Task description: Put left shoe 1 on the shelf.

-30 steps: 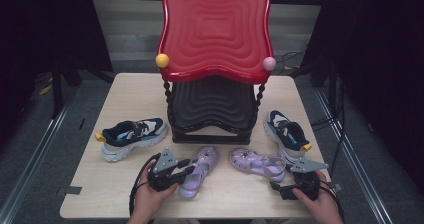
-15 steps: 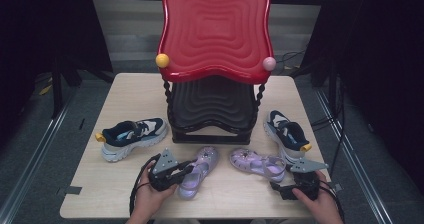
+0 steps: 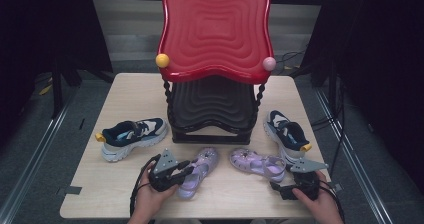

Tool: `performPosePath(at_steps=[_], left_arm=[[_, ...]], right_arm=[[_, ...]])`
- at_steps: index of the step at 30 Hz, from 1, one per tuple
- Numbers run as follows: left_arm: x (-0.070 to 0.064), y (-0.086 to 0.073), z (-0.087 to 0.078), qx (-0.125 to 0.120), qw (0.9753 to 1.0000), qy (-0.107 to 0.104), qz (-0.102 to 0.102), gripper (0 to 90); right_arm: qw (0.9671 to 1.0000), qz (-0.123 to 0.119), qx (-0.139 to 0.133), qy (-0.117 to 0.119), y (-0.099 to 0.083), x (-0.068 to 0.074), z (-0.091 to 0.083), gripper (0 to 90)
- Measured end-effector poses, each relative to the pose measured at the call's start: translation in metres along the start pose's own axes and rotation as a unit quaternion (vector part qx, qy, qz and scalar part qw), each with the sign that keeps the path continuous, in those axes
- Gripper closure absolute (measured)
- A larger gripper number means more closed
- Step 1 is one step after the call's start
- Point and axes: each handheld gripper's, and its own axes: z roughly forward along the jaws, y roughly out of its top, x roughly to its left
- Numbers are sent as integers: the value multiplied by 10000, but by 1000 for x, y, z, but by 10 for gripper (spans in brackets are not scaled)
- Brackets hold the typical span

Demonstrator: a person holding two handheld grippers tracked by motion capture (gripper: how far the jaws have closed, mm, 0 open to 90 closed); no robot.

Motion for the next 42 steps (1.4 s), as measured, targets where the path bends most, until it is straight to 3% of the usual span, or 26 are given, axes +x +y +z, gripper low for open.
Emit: performPosePath(at_steps=[5, 16, 25, 35, 42], left_arm=[[1, 0, 0, 47, 9999, -63, -95, 778], [2, 5, -7, -6, 10000, -62, 16, 803], [-2, 19, -24, -324, 9995, 27, -1, 802], [-7, 34, -39, -553, 9982, 78, 200, 802], [-9, 51, -49, -977, 9949, 165, 170, 802]], right_arm=[[10000, 2, 1, -1, 0, 0, 0, 138], [10000, 0, 1, 0, 0, 0, 0, 137], [10000, 0, 0, 1, 0, 0, 0, 137], [10000, 1, 0, 0, 0, 0, 0, 138], [10000, 2, 0, 1, 0, 0, 0, 138]])
